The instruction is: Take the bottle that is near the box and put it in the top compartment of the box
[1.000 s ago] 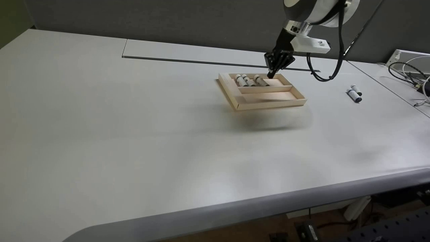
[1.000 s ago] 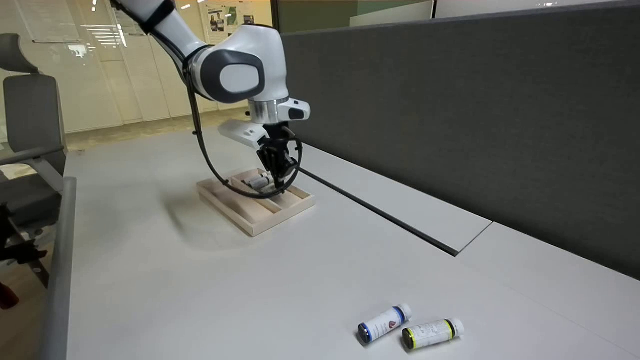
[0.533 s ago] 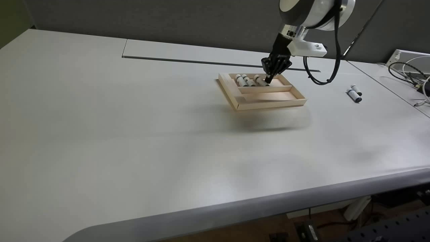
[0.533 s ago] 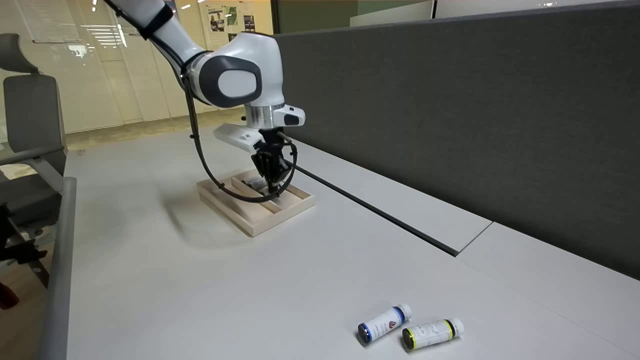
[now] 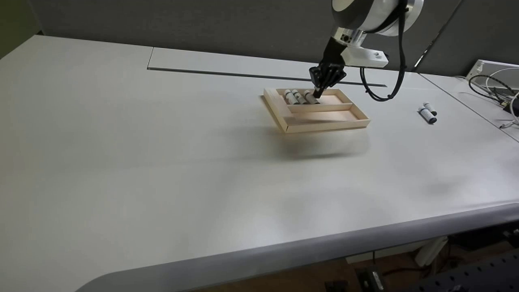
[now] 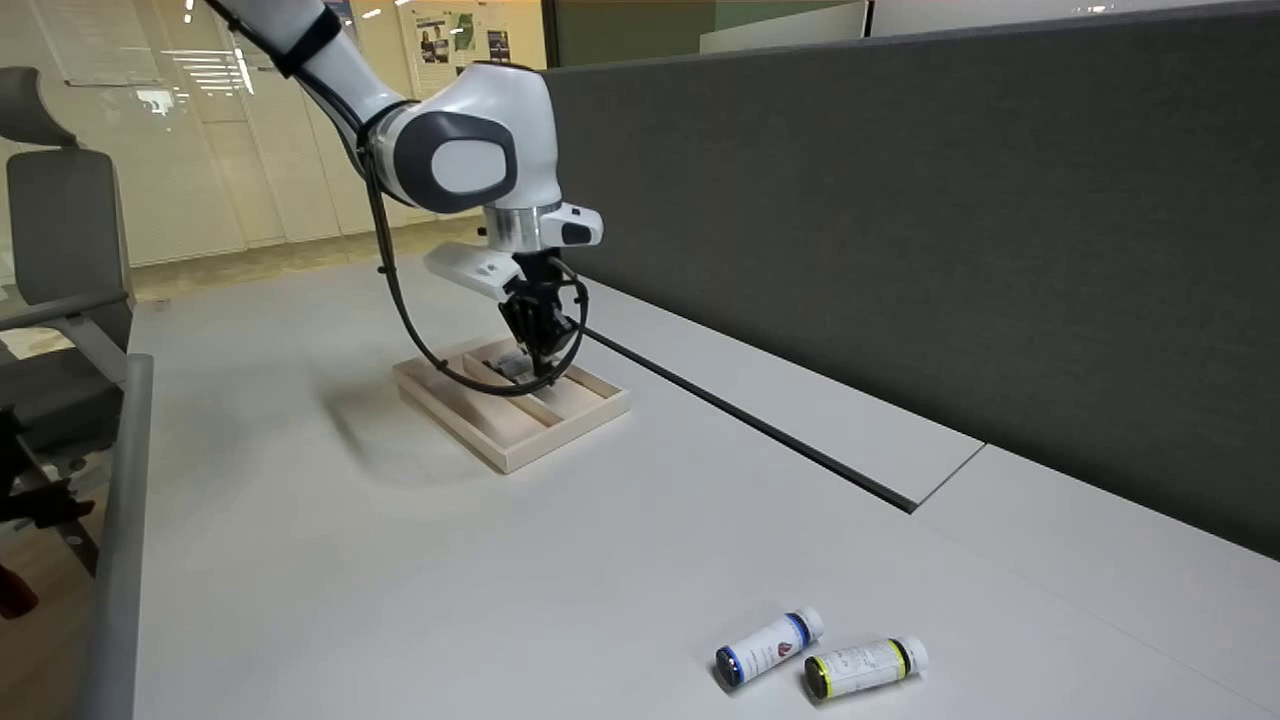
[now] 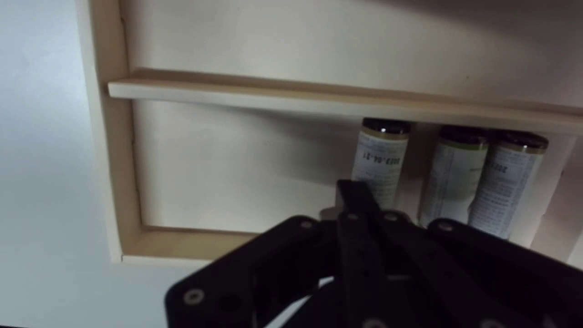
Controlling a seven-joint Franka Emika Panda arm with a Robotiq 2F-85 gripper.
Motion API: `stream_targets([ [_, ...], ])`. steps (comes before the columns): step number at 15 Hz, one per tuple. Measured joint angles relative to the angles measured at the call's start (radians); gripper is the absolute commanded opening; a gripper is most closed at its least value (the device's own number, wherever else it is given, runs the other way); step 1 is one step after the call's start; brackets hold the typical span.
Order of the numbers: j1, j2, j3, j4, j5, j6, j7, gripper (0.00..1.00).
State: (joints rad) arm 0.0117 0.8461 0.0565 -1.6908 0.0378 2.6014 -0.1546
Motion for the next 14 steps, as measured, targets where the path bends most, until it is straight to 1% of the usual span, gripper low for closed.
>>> stream_targets([
  [8, 0.001, 0.003, 0.002, 0.003, -0.001, -0.006, 0.000, 0.00],
  [14, 0.003, 0.018, 0.023, 0.016, 0.000, -0.007, 0.000, 0.00],
])
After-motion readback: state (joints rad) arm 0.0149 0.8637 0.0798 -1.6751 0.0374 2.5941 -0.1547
